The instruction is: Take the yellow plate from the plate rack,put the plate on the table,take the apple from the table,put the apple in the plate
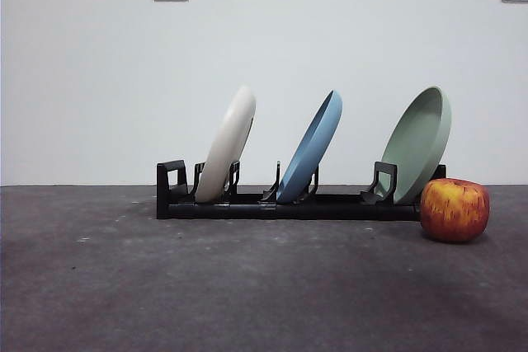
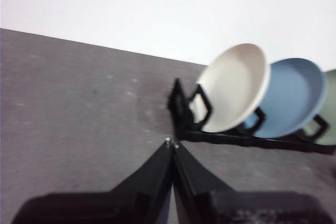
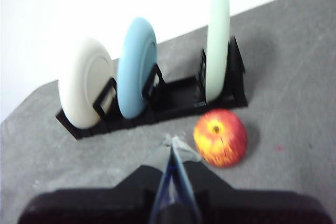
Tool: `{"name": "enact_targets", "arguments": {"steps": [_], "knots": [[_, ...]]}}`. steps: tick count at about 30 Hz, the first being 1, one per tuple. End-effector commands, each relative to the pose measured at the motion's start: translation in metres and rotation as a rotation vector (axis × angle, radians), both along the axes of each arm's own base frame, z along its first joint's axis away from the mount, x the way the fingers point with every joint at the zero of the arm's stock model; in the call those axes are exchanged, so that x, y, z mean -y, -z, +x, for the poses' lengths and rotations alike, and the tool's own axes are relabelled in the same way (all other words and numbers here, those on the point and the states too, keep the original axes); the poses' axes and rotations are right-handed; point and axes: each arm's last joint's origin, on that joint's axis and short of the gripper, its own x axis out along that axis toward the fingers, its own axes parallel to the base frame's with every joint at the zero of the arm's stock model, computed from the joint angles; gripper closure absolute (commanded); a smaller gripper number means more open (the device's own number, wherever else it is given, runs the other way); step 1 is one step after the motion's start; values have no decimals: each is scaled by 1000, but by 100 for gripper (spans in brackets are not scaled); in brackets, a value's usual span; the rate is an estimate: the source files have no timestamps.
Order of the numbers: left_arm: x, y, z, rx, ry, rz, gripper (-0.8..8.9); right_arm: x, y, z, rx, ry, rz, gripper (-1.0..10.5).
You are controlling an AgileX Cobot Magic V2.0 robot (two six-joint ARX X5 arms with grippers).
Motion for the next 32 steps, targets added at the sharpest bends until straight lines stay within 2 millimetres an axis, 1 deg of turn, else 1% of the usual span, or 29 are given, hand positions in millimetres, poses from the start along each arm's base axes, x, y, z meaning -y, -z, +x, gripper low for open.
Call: {"name": "enact_targets", "arguments": {"steps": [1,3,7,10,13,15,16,17,19,20,21,25,26,29,32], "knots": [[2,-21,14,-40,63,-10,821,-1,-21,5,3,-2,0,957],[4,-36,27,-65,117,-18,821,-2,-35,10,-16,-6,-23,957],[8,-59,56,-115,217,-16,819,-3,-56,19,-73,-19,-88,954],[11,-73,80,-168,288,-35,818,-4,-71,27,-131,-32,-134,946],[14,-83,105,-221,346,-49,816,-5,-81,35,-182,-45,-174,945],[16,-87,120,-238,380,-23,812,-6,-86,40,-203,-53,-194,944],[18,-88,128,-246,395,-10,796,-7,-88,43,-213,-56,-203,941],[20,-90,135,-253,404,-3,749,-7,-90,45,-220,-56,-205,935],[25,-93,151,-269,420,-1,606,-8,-92,49,-231,-58,-206,935],[27,-95,157,-273,427,-1,579,-8,-92,51,-234,-58,-206,935],[31,-97,164,-277,437,0,578,-8,-93,52,-237,-58,-207,922],[47,-107,191,-284,482,8,559,-9,-92,55,-249,-58,-207,686],[54,-110,201,-289,502,11,559,-9,-92,56,-253,-59,-207,658],[77,-118,231,-331,549,31,558,-9,-92,56,-256,-59,-207,659],[102,-119,258,-382,542,114,558,-9,-91,56,-261,-60,-206,662]]}}
